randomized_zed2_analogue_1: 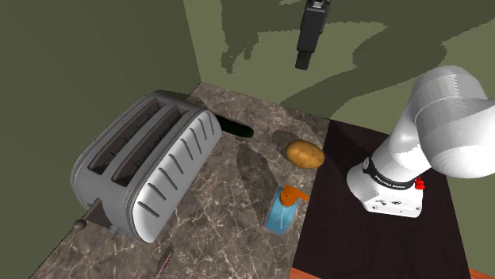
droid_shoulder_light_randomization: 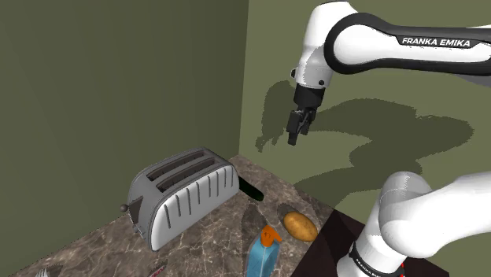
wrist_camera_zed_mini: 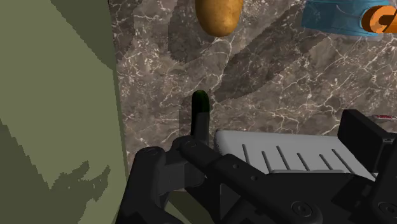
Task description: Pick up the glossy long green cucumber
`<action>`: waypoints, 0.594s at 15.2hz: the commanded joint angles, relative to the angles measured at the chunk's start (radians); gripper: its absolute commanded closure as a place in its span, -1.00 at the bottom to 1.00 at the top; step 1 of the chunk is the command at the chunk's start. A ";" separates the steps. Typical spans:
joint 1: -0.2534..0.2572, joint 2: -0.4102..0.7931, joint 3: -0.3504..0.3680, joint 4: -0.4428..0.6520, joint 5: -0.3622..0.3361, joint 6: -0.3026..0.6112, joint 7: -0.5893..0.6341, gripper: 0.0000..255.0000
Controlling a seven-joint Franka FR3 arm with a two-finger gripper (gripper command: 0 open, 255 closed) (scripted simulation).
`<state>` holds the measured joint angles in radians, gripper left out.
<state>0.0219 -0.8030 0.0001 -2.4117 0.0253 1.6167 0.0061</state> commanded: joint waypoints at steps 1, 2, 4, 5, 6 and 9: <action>0.000 0.000 0.000 0.000 0.000 0.000 0.000 -1.00; -0.002 0.016 -0.009 -0.019 -0.001 0.036 -0.010 -1.00; -0.005 0.052 -0.028 -0.054 -0.002 0.107 -0.030 -1.00; -0.006 0.072 -0.037 -0.069 -0.002 0.144 -0.041 -1.00; -0.007 0.095 -0.047 -0.083 -0.002 0.180 -0.051 -1.00; -0.009 0.172 -0.075 -0.115 0.003 0.290 -0.085 -1.00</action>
<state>0.0102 -0.6541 -0.0710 -2.5137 0.0230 1.8683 -0.0732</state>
